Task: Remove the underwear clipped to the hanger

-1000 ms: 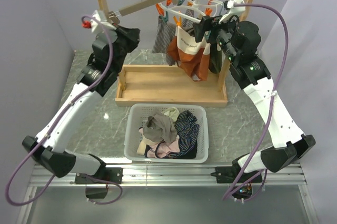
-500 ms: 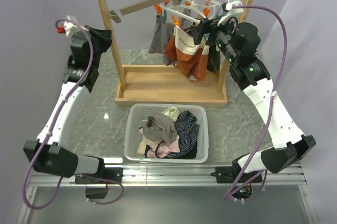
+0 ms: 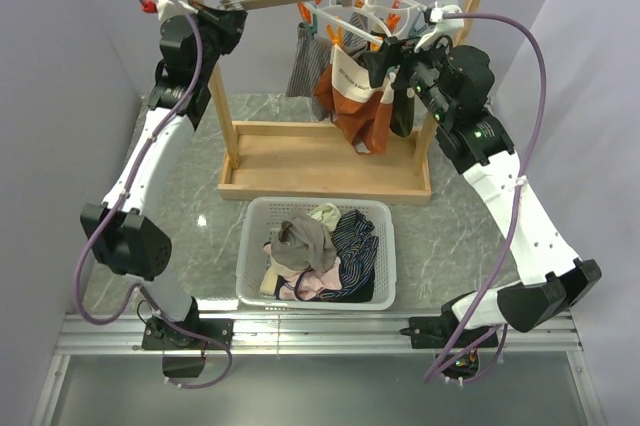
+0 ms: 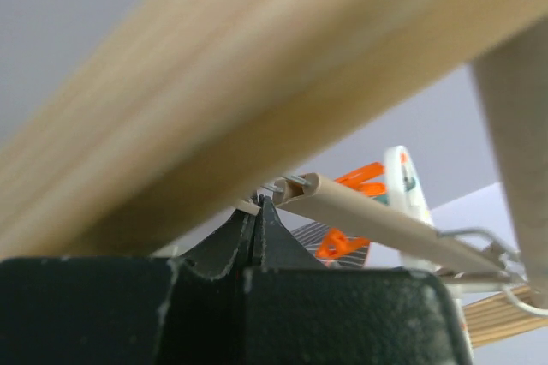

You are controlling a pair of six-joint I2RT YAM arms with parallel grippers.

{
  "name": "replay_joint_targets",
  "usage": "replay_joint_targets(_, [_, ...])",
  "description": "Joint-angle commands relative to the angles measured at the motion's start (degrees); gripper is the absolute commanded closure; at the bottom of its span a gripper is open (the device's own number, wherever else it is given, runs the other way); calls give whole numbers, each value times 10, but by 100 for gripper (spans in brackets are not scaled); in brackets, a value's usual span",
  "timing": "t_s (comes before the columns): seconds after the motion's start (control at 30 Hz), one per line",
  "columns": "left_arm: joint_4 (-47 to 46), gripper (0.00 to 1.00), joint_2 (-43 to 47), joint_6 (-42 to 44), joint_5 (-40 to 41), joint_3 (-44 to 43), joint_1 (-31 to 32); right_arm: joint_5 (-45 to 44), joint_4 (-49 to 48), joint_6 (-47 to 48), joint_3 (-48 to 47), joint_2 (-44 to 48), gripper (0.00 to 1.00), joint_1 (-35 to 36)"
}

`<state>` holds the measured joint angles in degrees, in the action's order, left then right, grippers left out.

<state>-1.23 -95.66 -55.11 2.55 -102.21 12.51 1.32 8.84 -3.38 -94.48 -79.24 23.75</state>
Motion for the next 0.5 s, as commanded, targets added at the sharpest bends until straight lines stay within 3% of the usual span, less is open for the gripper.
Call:
replay_joint_targets(0.0, [-38, 99, -34, -10, -21, -62, 14, -48, 42, -20, 14, 50, 6, -3])
replay_joint_targets(0.2, [-33, 99, -85, -19, -29, -118, 17, -107, 63, -14, 72, 108, 5, -3])
replay_joint_targets(0.47, [-36, 99, -130, -50, -44, -178, -18, -102, 57, -11, 72, 113, 5, -3])
